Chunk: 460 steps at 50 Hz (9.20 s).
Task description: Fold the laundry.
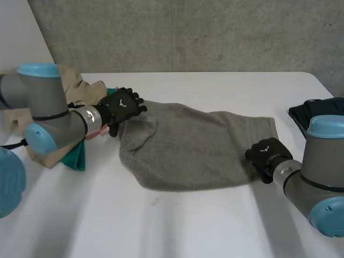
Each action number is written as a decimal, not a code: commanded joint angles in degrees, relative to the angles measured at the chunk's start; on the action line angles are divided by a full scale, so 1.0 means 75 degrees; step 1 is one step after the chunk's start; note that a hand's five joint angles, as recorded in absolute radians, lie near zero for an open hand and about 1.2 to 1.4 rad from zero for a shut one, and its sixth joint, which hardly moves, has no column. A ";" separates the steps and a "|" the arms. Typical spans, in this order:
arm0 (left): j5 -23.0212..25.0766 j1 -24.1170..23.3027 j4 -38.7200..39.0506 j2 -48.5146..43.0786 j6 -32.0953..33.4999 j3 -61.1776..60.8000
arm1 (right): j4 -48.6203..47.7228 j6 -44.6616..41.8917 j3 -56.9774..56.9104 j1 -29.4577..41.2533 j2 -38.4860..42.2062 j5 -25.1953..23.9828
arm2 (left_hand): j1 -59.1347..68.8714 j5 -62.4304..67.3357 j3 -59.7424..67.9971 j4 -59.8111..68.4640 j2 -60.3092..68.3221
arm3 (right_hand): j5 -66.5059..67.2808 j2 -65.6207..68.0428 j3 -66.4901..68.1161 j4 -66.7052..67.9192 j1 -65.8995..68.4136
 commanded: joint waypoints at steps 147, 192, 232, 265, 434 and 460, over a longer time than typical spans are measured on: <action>-0.0847 0.2004 0.1772 0.3570 -0.1502 -0.6313 | -0.0731 -0.0170 -0.1545 -0.0607 0.1370 -0.1699 | 0.1949 0.1973 0.1897 0.1967 0.1900 | -0.3682 -0.3744 -0.3805 -0.3866 -0.3427; -0.1984 0.0750 0.2922 0.2022 -0.1456 -0.4508 | 0.0253 -0.0334 -0.2472 -0.0677 0.1382 -0.1711 | 0.8854 0.8879 0.8803 0.8873 0.8806 | 0.1705 0.1642 0.1582 0.1520 0.1960; -0.2722 -0.0176 0.0598 0.4060 -0.4019 -0.0058 | 0.0913 0.0777 -0.6772 -0.0513 0.0820 -0.0656 | 0.8854 0.8879 0.8803 0.8873 0.8806 | 0.1705 0.1642 0.1582 0.1520 0.1960; -0.2629 0.0152 0.3694 0.3629 -0.4749 -0.5199 | 0.2878 0.0088 -0.6221 -0.0795 0.2810 -0.1746 | 0.8854 0.8879 0.8803 0.8873 0.8806 | 0.1705 0.1642 0.1582 0.1520 0.1960; -0.3707 -0.0164 0.2897 0.3312 -0.5240 -0.1342 | -0.1083 0.1061 -0.5683 -0.0830 0.0983 -0.1241 | 0.8854 0.8879 0.8803 0.8873 0.8806 | 0.1705 0.1642 0.1582 0.1520 0.1960; -0.3168 0.0597 -0.1401 0.5806 -0.1867 -0.7074 | 0.4717 -0.3460 -0.1349 -0.1591 -0.0667 -0.0129 | 0.8854 0.8879 0.8803 0.8873 0.8806 | 0.1705 0.1642 0.1582 0.1520 0.1960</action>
